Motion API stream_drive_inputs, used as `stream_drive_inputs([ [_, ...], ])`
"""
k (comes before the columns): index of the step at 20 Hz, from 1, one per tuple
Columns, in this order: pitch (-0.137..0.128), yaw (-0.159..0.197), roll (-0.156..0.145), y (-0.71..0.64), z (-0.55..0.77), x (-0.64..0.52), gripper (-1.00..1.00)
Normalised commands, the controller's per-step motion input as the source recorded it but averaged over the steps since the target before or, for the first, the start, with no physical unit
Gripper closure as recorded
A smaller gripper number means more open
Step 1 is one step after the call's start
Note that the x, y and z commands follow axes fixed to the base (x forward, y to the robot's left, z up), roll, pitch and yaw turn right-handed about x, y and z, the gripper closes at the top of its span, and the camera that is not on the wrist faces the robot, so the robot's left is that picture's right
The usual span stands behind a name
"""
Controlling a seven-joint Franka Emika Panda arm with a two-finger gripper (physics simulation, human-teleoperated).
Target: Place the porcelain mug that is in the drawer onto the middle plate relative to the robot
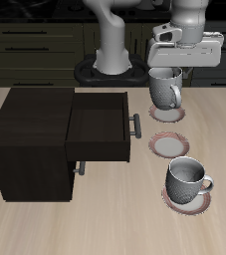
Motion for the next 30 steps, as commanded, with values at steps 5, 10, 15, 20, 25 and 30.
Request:
stream_drive_inputs([
  [5,0.012,-0.001,0.002,0.05,-0.27,0.08,1.0],
  [10,0.047,-0.013,0.014,0.11,-0.41,0.07,1.0],
  [15,0.046,-0.007,0.014,0.06,-0.42,0.09,1.0],
  [20,0.038,-0.008,-0.012,-0.06,-0.33,0.1,1.0],
  [25,0.042,-0.011,-0.005,-0.06,-0.31,0.06,1.0],
  [30,0.048,-0.005,0.006,0.08,-0.32,0.01,1.0],
])
